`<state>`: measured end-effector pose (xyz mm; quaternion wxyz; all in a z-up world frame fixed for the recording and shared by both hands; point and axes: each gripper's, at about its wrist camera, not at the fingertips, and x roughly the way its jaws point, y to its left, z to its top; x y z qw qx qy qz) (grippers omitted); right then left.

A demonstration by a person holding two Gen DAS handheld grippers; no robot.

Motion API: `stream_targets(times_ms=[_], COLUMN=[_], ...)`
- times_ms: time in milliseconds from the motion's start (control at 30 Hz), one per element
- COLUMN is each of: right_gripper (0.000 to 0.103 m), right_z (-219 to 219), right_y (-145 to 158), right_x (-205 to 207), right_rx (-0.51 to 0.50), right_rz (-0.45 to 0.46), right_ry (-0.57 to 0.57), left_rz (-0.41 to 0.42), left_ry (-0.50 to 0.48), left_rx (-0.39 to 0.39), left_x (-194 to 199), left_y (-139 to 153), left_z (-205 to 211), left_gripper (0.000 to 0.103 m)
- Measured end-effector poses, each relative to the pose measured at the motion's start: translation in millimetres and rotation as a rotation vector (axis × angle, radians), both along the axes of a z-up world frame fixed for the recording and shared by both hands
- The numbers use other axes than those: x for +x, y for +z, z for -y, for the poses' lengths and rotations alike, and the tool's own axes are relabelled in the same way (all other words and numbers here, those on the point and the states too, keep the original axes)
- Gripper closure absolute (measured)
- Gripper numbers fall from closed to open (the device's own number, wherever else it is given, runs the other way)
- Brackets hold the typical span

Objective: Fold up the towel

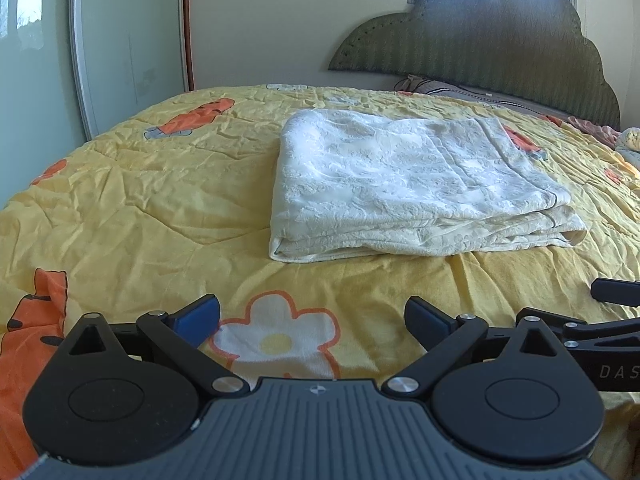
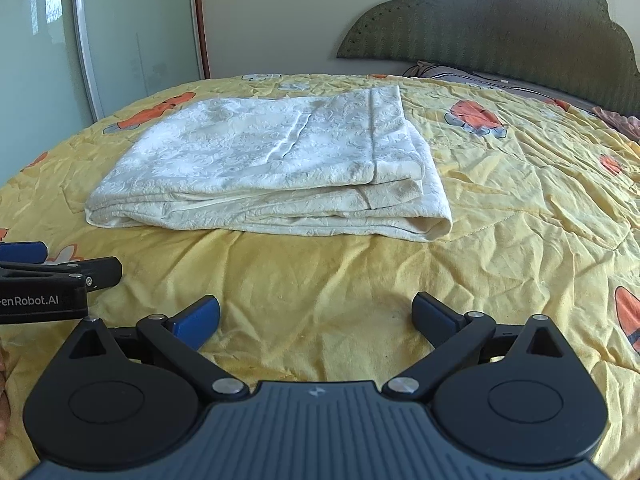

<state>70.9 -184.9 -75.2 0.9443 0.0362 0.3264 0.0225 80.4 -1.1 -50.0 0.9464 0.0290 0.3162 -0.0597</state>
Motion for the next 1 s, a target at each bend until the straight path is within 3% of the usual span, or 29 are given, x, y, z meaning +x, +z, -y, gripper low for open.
stream_targets(times_ms=[200,400,1000], right_gripper=[0.0,0.0,0.0], right_z=[-1,-1,-1], right_y=[-1,-1,-1], right_x=[0,0,1], right_rx=[-0.01,-0.014,-0.02], right_rz=[-0.002,-0.003,-0.005], right_ry=[0.0,0.0,-0.031], left_rz=[-0.012,-0.041,-0.041], left_ry=[-0.026,-0.017,-0.008], left_rx=[0.079,0.012,0.02], left_x=[0,4,4], left_y=[-5,-7,-7], left_z=[12,2,4], left_gripper=[0.0,0.0,0.0])
